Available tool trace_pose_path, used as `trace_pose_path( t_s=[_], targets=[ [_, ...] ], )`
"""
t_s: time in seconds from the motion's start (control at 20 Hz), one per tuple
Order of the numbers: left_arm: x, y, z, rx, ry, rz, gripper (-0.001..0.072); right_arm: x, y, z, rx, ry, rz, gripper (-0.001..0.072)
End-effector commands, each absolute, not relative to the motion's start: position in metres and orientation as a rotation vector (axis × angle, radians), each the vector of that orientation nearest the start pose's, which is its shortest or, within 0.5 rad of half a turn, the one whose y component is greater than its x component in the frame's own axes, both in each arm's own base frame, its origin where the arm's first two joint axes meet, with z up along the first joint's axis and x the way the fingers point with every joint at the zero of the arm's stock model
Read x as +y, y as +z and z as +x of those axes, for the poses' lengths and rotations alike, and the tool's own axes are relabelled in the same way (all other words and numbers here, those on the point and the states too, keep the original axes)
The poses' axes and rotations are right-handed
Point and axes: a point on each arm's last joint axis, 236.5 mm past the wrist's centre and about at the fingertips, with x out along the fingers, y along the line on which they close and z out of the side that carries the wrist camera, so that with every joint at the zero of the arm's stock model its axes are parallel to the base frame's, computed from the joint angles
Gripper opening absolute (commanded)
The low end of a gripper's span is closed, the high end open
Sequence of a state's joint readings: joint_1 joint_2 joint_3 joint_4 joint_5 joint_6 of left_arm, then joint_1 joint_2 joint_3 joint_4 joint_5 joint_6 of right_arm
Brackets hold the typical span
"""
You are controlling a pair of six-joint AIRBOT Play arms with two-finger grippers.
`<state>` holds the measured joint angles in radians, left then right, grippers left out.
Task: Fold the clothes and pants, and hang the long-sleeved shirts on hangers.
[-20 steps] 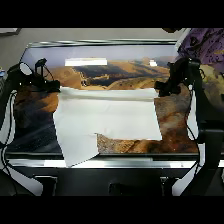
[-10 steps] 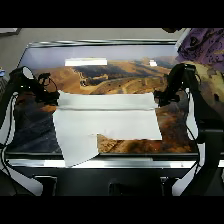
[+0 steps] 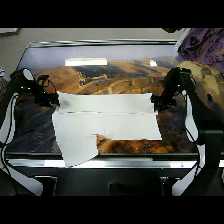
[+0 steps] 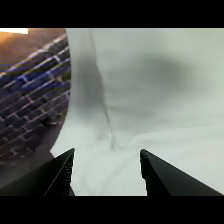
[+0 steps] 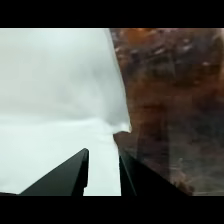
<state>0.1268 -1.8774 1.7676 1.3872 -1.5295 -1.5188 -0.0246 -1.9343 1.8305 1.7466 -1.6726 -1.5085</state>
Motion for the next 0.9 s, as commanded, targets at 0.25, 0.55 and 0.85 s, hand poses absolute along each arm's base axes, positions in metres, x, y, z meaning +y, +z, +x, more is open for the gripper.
trace_pose_path(
  t_s=[0.25, 0.55, 0.85],
  targets=[
    [0.088, -0.010, 0.351, 1.451, 0.017, -0.776, 0.0479, -0.048, 0.015, 0.369, 1.434, 0.119, 0.633, 0.0316],
    [0.006, -0.067, 0.260, 1.386, -0.068, -1.054, 0.0478, -0.018, -0.034, 0.283, 1.490, 0.097, 0.754, 0.0319],
    [-0.055, -0.099, 0.201, 1.559, -0.159, -1.088, 0.0471, -0.018, -0.034, 0.286, 1.452, 0.085, 0.759, 0.0319]
  ],
)
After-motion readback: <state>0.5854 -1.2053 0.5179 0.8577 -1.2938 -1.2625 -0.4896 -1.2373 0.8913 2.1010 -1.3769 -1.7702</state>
